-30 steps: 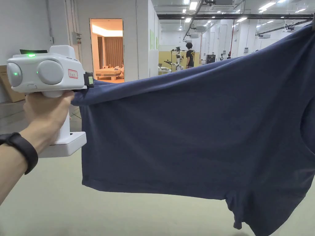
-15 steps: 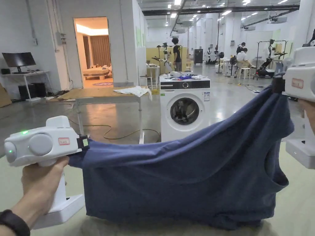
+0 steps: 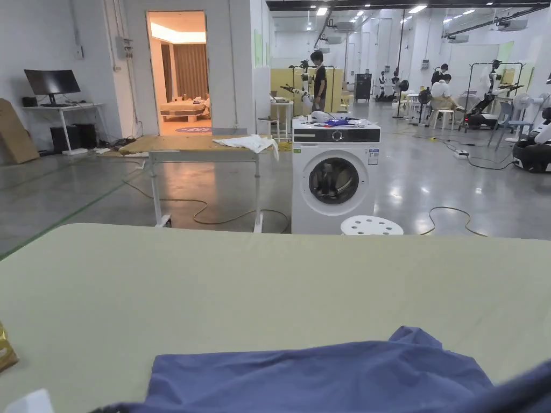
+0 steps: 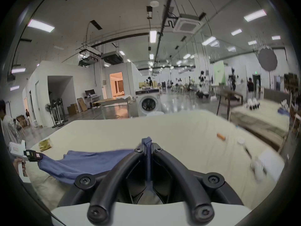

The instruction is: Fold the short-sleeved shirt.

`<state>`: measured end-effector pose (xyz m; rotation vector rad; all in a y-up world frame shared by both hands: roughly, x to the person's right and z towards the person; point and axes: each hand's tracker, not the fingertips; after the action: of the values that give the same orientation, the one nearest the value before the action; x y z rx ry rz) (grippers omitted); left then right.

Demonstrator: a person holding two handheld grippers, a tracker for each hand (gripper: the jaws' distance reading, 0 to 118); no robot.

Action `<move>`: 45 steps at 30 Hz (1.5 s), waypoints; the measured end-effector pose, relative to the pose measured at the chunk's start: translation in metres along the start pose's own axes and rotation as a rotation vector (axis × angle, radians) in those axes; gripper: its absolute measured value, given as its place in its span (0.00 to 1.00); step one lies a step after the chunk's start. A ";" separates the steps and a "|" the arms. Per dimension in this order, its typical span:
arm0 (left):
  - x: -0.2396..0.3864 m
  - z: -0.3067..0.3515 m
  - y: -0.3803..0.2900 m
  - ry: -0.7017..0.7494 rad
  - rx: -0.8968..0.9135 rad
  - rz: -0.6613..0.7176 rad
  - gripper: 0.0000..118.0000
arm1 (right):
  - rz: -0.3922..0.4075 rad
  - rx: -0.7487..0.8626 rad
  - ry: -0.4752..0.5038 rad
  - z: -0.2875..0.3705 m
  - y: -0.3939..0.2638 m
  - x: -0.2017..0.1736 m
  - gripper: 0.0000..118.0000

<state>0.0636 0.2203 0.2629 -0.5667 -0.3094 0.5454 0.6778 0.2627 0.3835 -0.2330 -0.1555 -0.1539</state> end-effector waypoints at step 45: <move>0.118 0.170 -0.139 0.124 0.472 -0.687 0.00 | 0.059 0.056 0.089 0.117 -0.087 -0.077 0.00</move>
<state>0.1444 0.2607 0.4953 -0.0159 -0.2273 -0.0898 0.5717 0.2177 0.5015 -0.1744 -0.0642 -0.1004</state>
